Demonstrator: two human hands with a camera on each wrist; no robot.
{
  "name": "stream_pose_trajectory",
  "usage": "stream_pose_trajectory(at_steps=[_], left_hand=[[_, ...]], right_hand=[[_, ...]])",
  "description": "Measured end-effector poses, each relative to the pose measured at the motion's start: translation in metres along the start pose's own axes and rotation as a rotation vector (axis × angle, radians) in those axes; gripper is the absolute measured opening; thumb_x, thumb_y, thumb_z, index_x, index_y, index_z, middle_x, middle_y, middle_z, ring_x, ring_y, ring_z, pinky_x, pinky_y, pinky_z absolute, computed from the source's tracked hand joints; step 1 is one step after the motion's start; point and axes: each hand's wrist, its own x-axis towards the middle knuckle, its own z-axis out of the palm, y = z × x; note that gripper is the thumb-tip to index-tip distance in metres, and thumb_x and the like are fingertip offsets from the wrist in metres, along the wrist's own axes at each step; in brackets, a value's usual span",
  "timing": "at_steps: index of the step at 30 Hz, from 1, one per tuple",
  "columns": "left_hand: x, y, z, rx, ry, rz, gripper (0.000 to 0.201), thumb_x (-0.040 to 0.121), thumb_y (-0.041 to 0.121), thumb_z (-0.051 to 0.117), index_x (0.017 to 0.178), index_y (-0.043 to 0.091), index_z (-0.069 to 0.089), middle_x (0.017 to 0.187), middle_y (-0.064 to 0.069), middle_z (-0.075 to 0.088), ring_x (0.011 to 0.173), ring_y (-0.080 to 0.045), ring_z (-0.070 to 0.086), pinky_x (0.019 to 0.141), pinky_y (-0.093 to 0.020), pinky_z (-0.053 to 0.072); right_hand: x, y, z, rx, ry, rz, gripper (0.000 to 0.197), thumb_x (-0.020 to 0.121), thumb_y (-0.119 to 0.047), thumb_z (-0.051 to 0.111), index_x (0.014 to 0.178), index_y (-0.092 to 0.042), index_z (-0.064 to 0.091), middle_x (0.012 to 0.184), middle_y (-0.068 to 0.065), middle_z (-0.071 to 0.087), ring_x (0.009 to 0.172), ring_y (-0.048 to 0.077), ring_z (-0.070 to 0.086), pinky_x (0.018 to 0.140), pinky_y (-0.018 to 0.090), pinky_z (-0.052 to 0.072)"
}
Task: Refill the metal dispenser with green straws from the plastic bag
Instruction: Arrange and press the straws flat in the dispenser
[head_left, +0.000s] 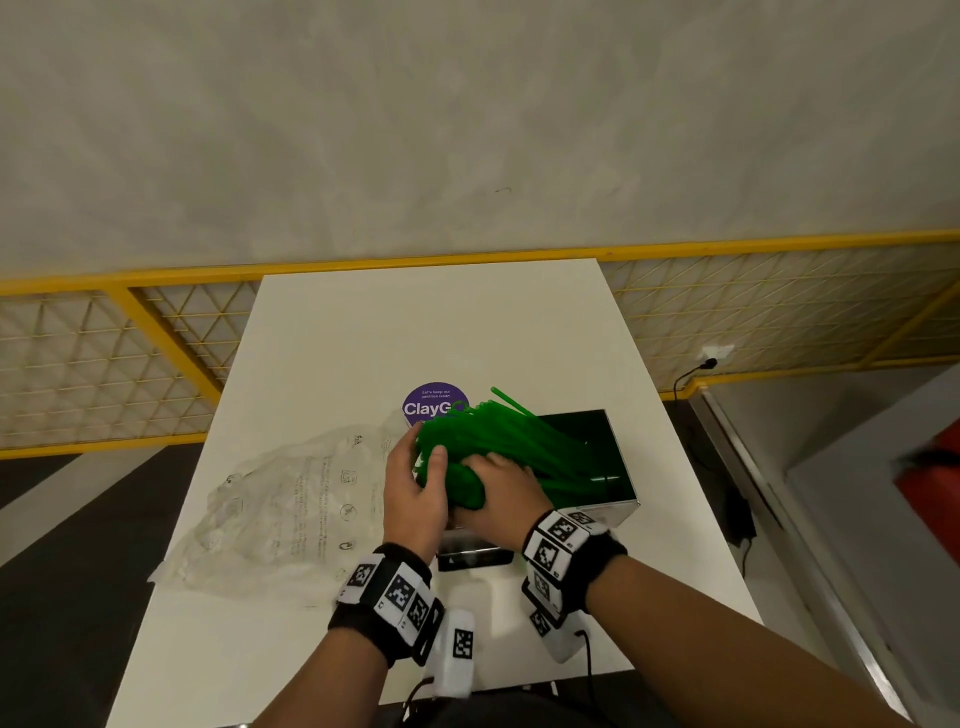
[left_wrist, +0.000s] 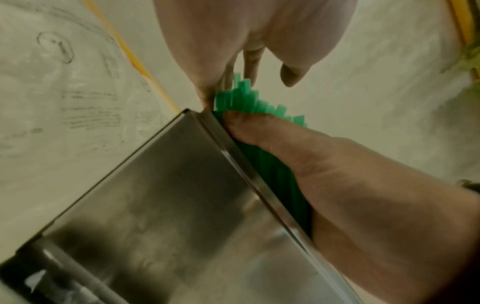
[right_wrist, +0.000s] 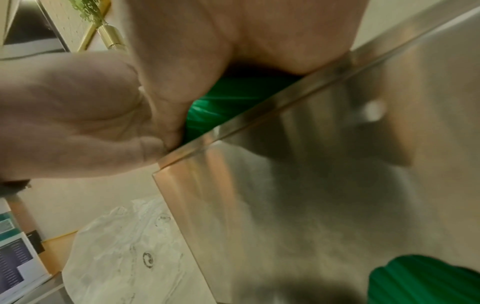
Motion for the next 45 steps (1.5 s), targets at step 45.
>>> stream_pose_trajectory(at_steps=[45], left_hand=[[0.001,-0.006,-0.031,-0.196,-0.119,-0.114,0.051,0.085,0.065,0.032,0.126,0.041,0.051,0.134,0.001,0.054,0.126,-0.016,0.05,0.107,-0.045,0.04]], right_hand=[[-0.051,-0.046,-0.035,0.498,0.069,-0.717,0.027,0.078,-0.002,0.052,0.101,-0.001,0.065,0.102,0.012,0.065,0.088,0.02,0.061,0.078,0.033,0.053]])
